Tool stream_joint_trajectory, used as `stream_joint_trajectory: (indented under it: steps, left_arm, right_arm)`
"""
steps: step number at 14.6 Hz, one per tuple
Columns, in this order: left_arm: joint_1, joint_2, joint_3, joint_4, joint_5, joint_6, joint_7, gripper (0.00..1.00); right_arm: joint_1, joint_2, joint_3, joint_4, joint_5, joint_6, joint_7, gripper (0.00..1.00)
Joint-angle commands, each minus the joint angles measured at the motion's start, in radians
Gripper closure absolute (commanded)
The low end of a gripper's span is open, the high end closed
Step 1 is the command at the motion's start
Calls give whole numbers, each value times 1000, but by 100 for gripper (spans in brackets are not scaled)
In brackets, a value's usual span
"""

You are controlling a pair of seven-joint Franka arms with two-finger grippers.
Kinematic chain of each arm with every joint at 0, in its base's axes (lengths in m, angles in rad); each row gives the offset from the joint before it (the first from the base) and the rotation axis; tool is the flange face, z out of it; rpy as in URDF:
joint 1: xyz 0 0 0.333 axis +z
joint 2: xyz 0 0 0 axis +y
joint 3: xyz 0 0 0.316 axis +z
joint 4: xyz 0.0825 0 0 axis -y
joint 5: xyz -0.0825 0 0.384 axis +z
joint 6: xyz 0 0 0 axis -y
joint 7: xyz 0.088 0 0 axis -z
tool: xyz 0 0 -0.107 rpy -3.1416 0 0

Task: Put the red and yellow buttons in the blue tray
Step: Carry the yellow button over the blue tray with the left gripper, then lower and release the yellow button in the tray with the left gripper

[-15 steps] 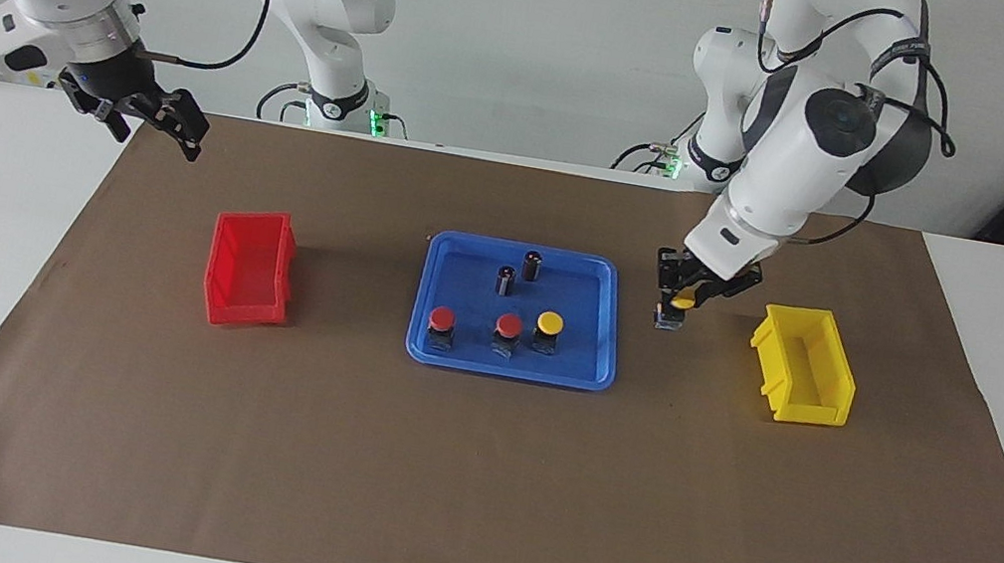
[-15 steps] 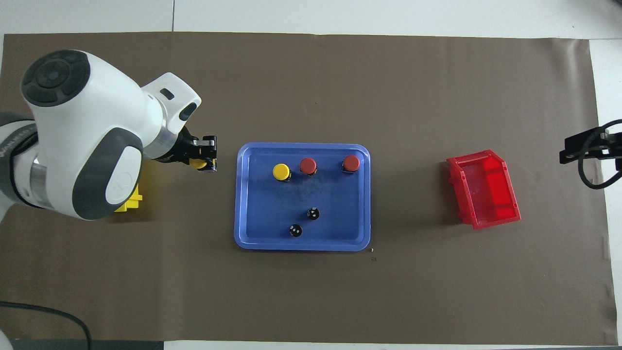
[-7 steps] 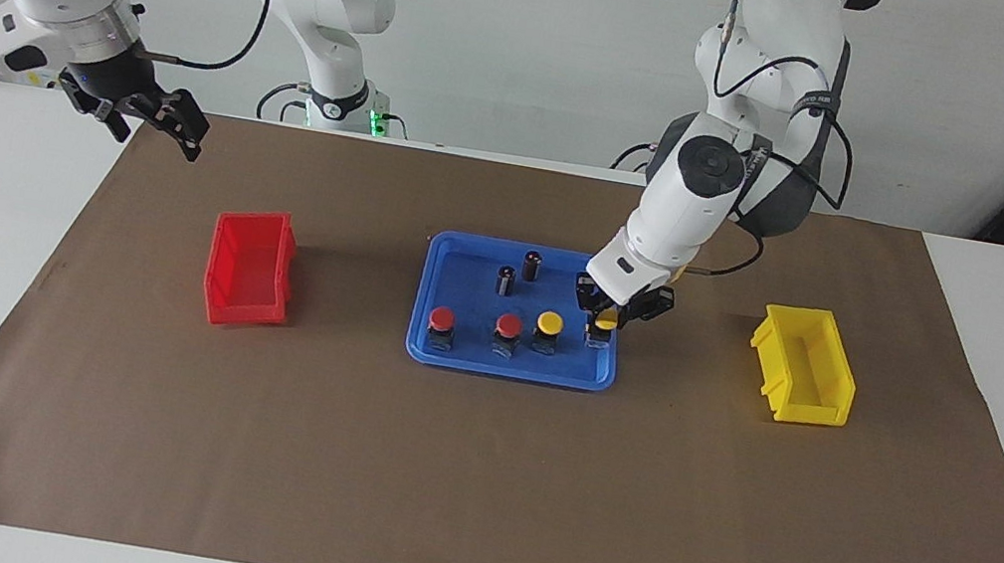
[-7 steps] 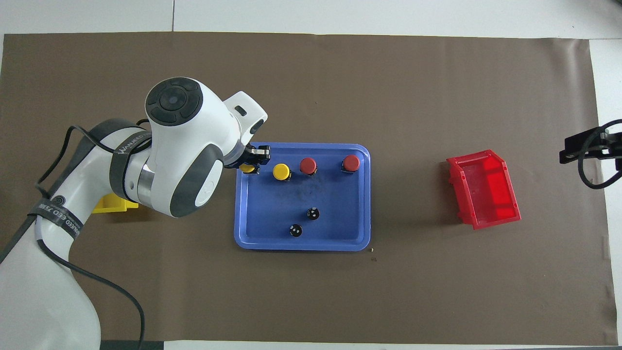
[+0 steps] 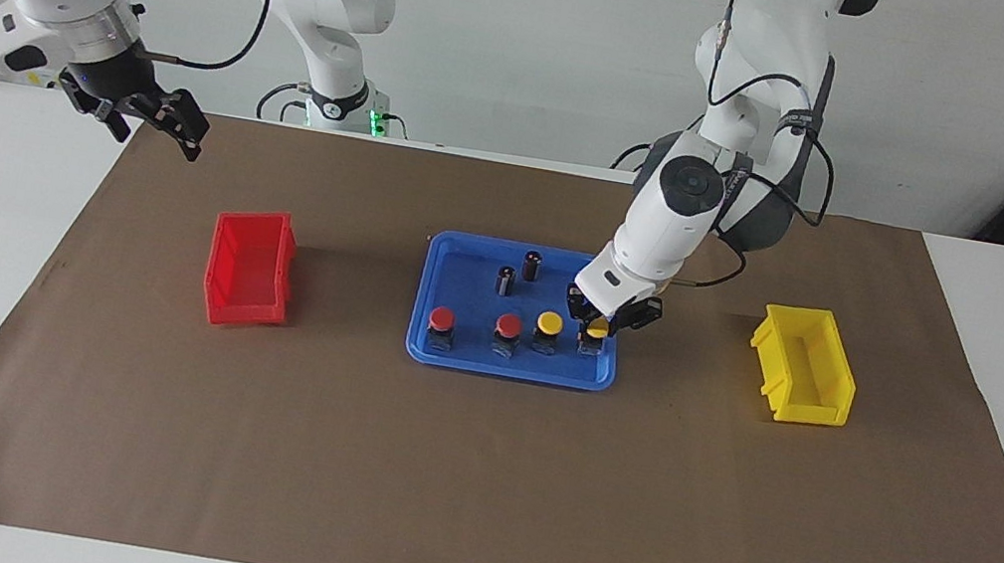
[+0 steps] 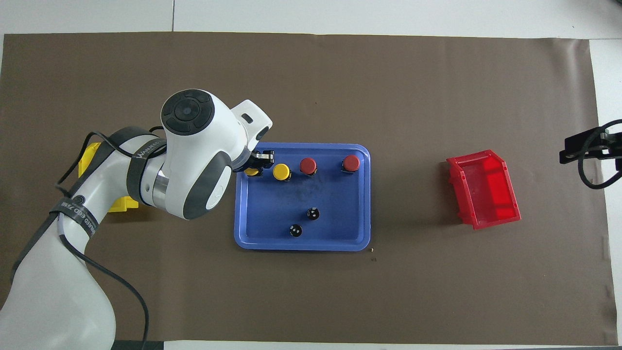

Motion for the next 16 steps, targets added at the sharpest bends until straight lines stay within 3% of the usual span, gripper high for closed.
stream_joint_trajectory:
  steps: [1, 3, 6, 8, 10, 16]
  left_arm:
    - [-23, 12, 15, -12, -16, 32, -5, 99]
    - [-23, 10, 16, -18, -16, 32, -5, 97]
    - [-18, 8, 15, -29, -16, 45, -5, 76]
    - [-13, 8, 15, -33, -17, 51, -4, 52]
    - [-12, 8, 15, -42, -17, 65, -5, 42]
    - [-9, -7, 15, -10, -19, 11, -5, 40]
  right_arm:
    - [-6, -22, 5, -24, -5, 4, -23, 0]
    - [-6, -22, 5, -24, -4, 4, -23, 0]
    - [-6, -22, 5, -24, -5, 4, -23, 0]
    - [-6, -22, 5, -24, -5, 4, -23, 0]
    - [-6, -22, 5, -24, -5, 4, -23, 0]
    - [-6, -22, 5, -24, -4, 4, -23, 0]
